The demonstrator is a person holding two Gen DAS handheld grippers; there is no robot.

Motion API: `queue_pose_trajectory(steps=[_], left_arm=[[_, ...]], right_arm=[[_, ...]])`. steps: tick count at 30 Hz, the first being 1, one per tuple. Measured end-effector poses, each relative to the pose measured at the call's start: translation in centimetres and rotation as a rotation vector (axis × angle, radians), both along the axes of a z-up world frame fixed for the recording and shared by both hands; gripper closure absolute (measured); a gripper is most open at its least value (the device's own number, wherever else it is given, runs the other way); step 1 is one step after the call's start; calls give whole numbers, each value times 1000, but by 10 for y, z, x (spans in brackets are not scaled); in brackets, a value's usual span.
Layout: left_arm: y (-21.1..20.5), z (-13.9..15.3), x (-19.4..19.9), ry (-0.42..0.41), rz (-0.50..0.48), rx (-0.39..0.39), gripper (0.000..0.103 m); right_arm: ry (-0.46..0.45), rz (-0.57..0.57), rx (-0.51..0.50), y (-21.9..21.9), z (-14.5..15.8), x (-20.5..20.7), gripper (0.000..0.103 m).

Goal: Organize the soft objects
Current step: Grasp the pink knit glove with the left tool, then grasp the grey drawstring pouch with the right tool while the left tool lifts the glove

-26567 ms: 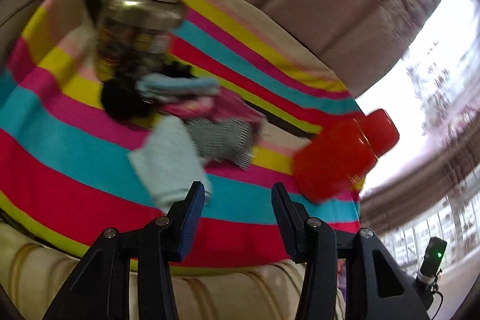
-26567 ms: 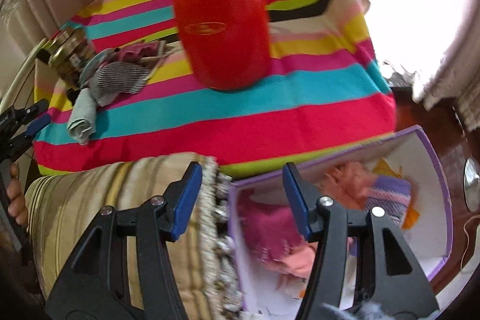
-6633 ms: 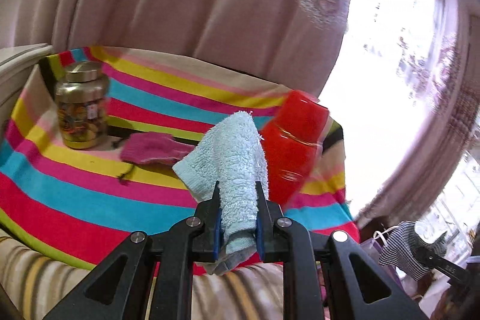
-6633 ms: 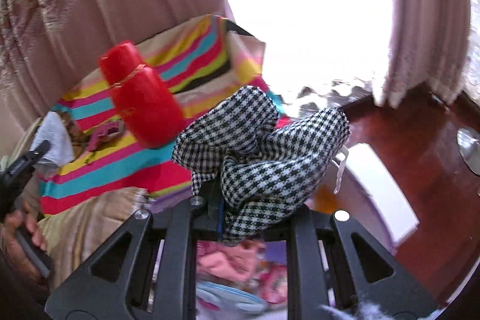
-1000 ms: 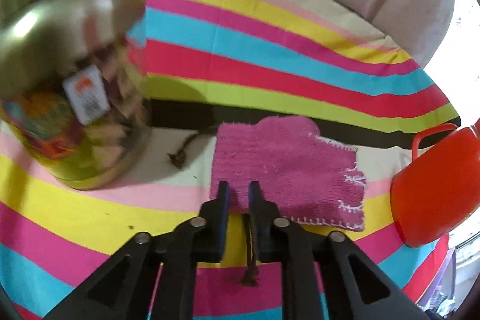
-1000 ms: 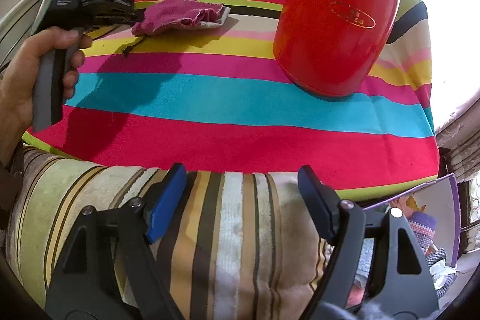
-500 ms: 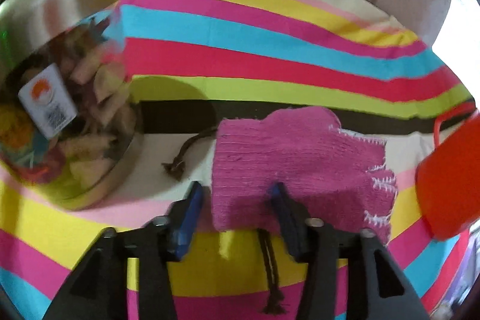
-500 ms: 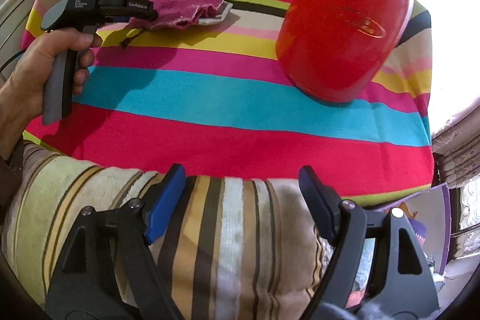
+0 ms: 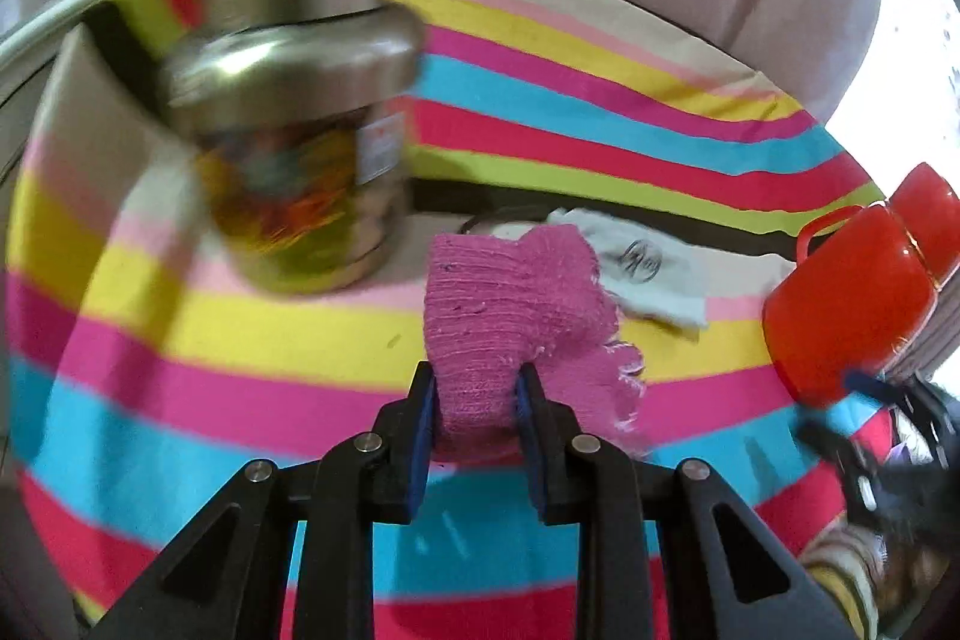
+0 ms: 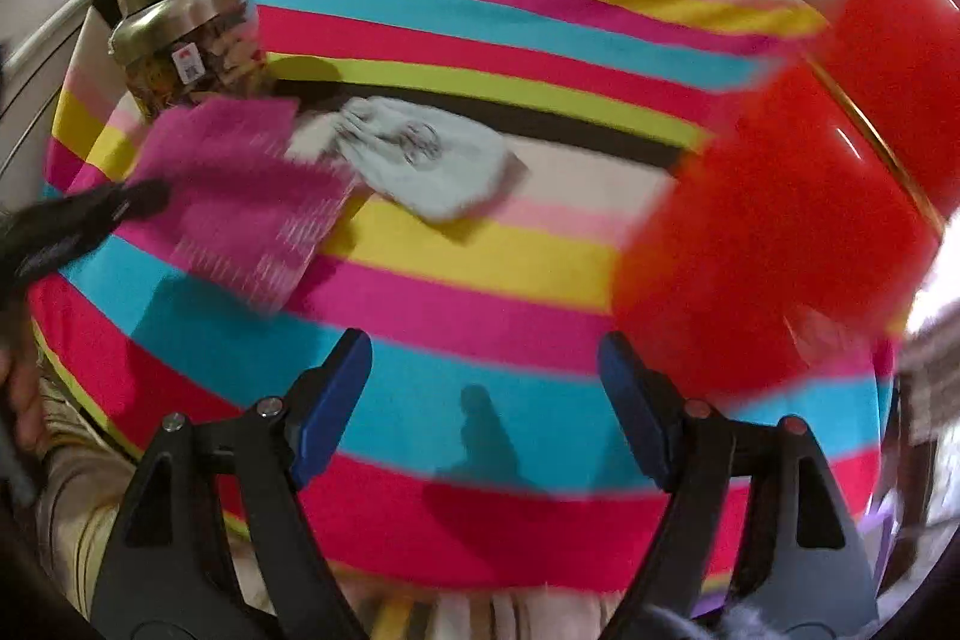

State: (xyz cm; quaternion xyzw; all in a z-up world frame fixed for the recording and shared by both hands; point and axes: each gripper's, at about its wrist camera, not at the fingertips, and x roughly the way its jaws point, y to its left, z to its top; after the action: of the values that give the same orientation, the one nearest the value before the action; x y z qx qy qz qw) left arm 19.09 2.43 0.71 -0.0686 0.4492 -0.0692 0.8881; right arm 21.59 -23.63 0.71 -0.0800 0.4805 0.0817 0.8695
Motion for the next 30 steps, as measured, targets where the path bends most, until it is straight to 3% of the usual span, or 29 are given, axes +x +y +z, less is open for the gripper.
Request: queue_pose_trajectory(steps=[6, 9, 11, 13, 18, 20, 22, 25, 28, 30], left_arm=[[42, -14, -31, 68, 86, -11, 76], [63, -21, -29, 94, 151, -42, 67], [74, -25, -23, 131, 216, -74, 52], [87, -22, -31, 129, 268, -149, 52], [102, -32, -62, 266, 367, -515, 51], [100, -40, -65, 300, 413, -552, 51], [95, -49, -52, 326, 423, -529, 51], [91, -60, -39, 358, 455, -552, 51], [87, -59, -25, 352, 476, -543, 47], [86, -56, -12, 335, 513, -551, 37]], right_arm=[[-27, 204, -95, 49, -10, 46, 23], [-20, 331, -165, 75, -19, 67, 23], [-13, 381, -214, 85, -26, 81, 23], [-10, 429, -268, 94, -32, 93, 23], [23, 521, -343, 101, -48, 126, 23], [37, 525, -331, 98, -54, 138, 23], [60, 520, -299, 96, -59, 146, 22], [67, 481, -178, 85, -60, 156, 23], [114, 439, -13, 78, -64, 158, 50], [113, 392, 54, 71, -65, 154, 57]])
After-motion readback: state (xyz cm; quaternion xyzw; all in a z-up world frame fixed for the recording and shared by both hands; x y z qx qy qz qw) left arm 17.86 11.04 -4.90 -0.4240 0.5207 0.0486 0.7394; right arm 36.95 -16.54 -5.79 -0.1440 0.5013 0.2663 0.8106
